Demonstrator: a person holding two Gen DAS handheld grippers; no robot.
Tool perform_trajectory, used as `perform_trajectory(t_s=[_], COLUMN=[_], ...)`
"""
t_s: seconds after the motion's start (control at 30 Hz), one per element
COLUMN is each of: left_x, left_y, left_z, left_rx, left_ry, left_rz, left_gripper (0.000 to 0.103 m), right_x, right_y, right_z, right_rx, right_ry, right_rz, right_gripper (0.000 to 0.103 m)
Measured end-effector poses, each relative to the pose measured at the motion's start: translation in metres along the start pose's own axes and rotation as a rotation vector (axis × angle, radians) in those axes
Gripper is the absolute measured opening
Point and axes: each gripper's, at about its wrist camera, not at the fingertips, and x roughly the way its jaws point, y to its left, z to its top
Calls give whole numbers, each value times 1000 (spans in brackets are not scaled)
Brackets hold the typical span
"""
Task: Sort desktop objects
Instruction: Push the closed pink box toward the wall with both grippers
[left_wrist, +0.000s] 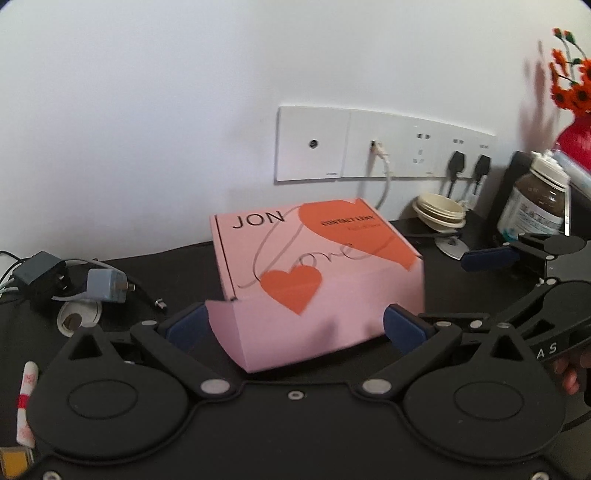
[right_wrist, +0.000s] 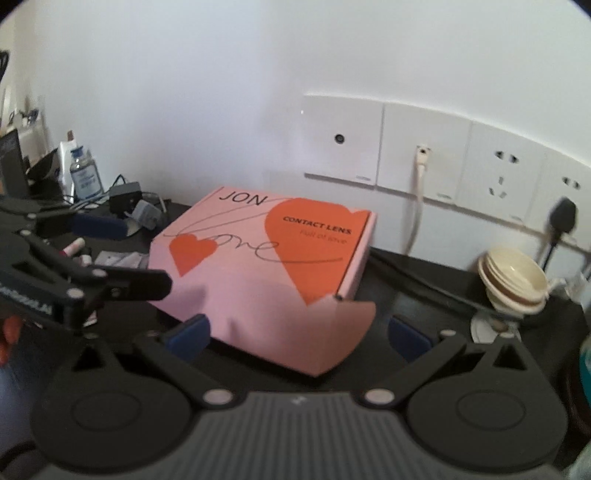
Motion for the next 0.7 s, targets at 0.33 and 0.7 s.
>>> perform_trajectory(t_s=[0.33, 0.7], left_x=[-46, -92], left_y=[-4, -7], left_z=[-20, -62], left_rx=[51, 101], left_ry=[-4, 20], left_rz=[-31, -108], left_gripper=[102, 102], right_x=[-50, -106], right_y=[24, 64], right_z=[-29, -76], right_rx=[22, 76], right_ry=[6, 18], right_rz=[-46, -71], right_gripper=[102, 102])
